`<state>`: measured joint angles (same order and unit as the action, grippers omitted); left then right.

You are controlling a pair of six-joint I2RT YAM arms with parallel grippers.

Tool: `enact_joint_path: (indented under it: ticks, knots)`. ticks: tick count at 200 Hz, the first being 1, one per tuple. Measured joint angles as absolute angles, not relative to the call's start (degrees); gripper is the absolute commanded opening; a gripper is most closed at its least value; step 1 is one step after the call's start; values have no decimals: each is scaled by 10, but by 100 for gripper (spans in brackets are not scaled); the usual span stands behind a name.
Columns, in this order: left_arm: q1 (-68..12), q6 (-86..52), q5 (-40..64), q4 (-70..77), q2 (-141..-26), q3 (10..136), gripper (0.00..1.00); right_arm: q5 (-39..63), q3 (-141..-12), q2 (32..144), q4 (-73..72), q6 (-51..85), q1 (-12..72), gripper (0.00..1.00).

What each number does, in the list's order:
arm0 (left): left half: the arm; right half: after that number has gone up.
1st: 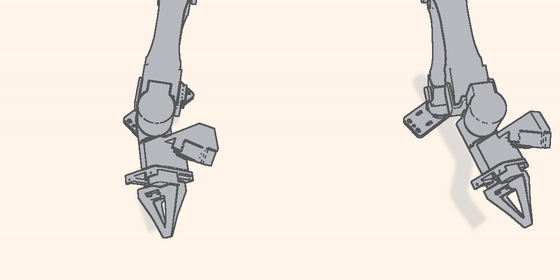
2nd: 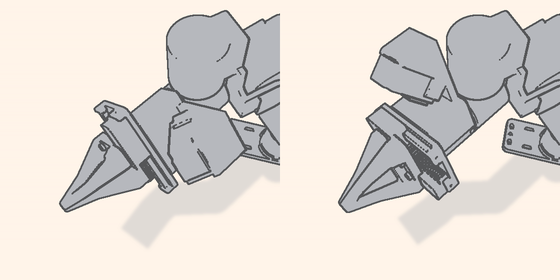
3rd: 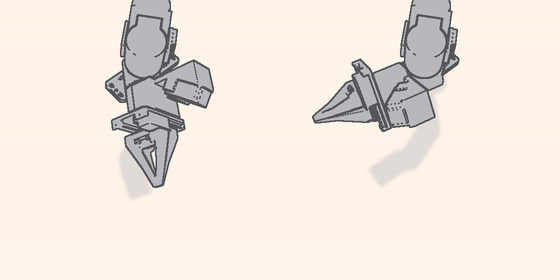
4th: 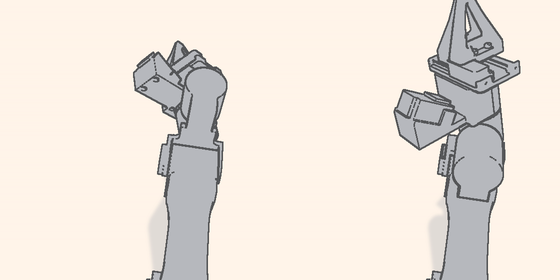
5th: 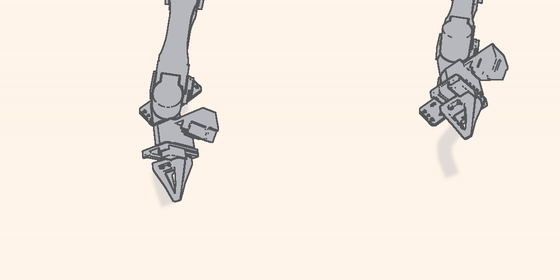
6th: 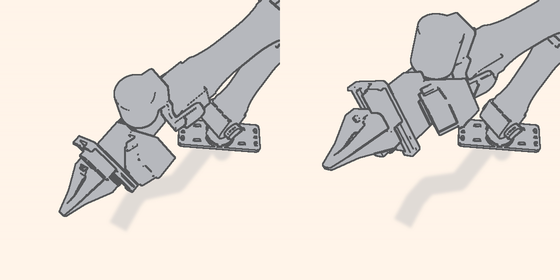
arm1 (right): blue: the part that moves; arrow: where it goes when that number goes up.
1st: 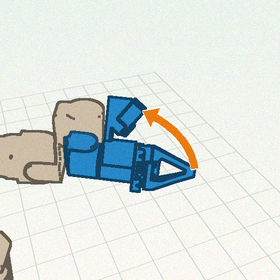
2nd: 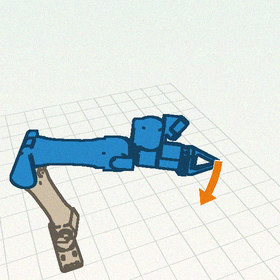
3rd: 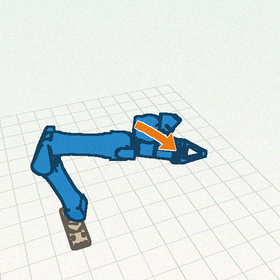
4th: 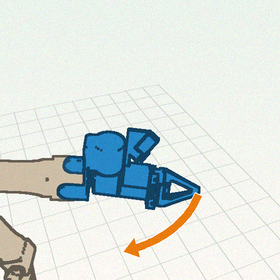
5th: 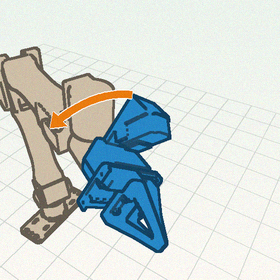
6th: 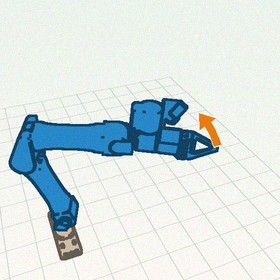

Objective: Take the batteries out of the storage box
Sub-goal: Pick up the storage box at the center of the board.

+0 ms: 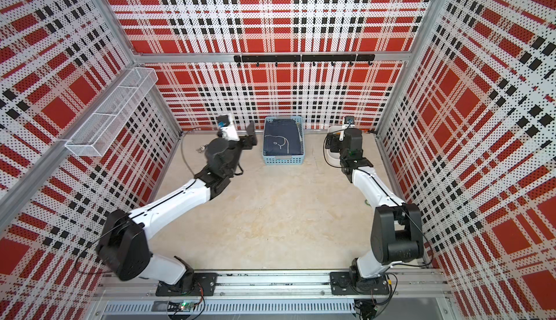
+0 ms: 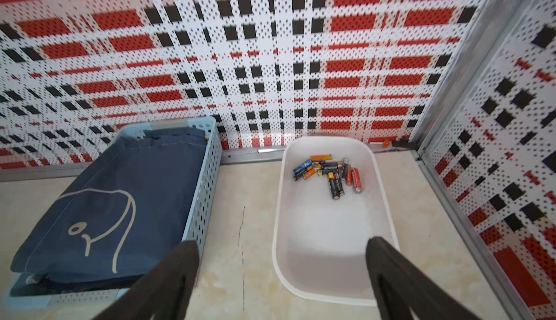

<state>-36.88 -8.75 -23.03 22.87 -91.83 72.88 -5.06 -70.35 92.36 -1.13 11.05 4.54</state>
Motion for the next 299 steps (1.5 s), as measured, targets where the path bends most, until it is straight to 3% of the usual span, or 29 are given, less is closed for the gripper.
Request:
enact_joint_path:
  ticks: [19, 39, 92, 144, 173, 227, 299]
  knots:
    - [-421, -109, -194, 155, -1016, 848, 77, -39, -823, 1017, 67, 116, 27, 88]
    - [-460, -129, -164, 106, -1080, 893, 77, -30, -912, 1098, 133, 114, 17, 83]
    - [-462, -183, -124, 83, -1099, 858, 77, -7, -1111, 1268, 274, 96, 20, 77]
    - [-442, -212, -111, 90, -1079, 807, 77, -18, -1310, 1406, 373, 76, 35, 58]
    - [-442, -223, -107, 91, -1067, 798, 77, -24, -1336, 1433, 398, 73, 41, 53]
    - [-442, -229, -110, 97, -1051, 782, 77, -27, -1329, 1447, 411, 78, 45, 29]
    - [-429, -249, -143, 116, -980, 693, 77, -33, -1222, 1407, 362, 104, 46, 1]
